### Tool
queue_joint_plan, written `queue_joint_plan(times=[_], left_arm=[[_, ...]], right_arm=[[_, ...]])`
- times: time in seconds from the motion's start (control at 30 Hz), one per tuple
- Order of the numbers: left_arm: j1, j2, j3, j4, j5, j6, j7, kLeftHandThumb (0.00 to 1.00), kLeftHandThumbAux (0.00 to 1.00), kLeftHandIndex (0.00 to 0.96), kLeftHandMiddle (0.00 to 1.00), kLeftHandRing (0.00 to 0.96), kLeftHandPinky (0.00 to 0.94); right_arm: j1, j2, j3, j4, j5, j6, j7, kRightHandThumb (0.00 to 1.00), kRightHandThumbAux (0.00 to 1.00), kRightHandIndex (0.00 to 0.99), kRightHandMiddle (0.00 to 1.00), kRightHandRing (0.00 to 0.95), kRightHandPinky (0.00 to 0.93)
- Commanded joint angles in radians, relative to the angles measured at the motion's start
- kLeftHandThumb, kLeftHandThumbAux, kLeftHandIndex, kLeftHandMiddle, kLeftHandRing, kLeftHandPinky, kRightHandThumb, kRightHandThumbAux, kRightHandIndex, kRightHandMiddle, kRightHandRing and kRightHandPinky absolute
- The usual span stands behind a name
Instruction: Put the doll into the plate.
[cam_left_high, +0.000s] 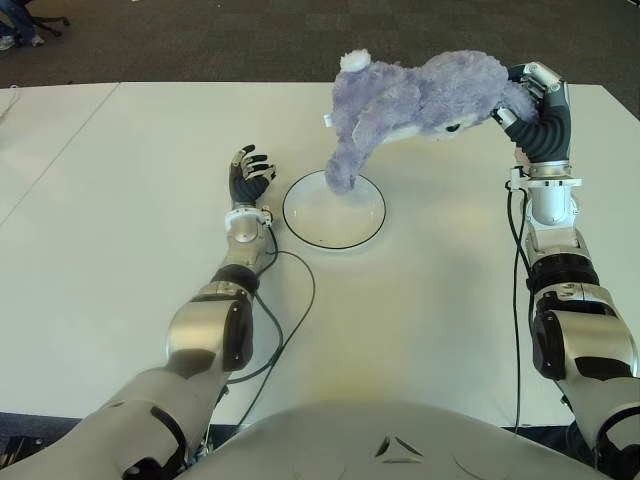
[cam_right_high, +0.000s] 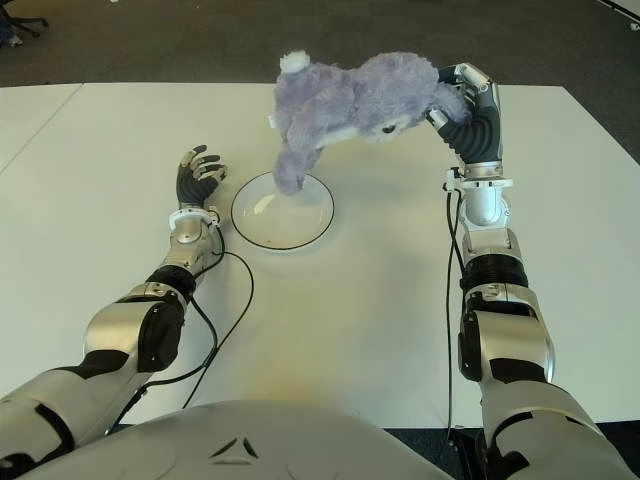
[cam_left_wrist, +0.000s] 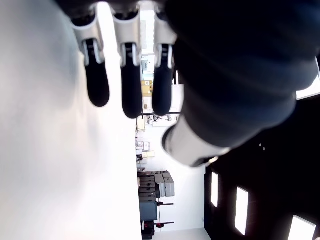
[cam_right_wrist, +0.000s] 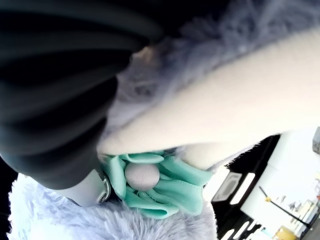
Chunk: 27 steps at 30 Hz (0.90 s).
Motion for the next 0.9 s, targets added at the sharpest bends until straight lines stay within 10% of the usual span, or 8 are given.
queue_joint_plan(times=[0.03, 0.47, 0.9], left_arm=[[0.162, -0.029, 0.006, 0.12, -0.006, 0.123, -0.022, 0.38, 0.933, 0.204, 0.34, 0.357, 0.363], [0.161, -0.031, 0.013, 0.119, -0.01, 0.124, -0.028, 0.437, 0.927, 0.199, 0.331, 0.334, 0.332], [0.167, -0.032, 0.011, 0.119, -0.008, 0.115, -0.032, 0.395, 0.924, 0.189, 0.328, 0.342, 0.345]], right_arm=[[-0.03, 0.019, 0.01, -0.079, -0.026, -0.015, -0.02, 0.703, 0.714, 0.44, 0.856, 0.865, 0.853], [-0.006, 0.031, 0.045, -0.195, -0.248, -0.036, -0.158, 0.696, 0.721, 0.438, 0.863, 0.856, 0.836], [-0.045, 0.029, 0.085, -0.184, -0.19, -0.028, -0.084, 0.696, 0.721, 0.438, 0.862, 0.855, 0.837]])
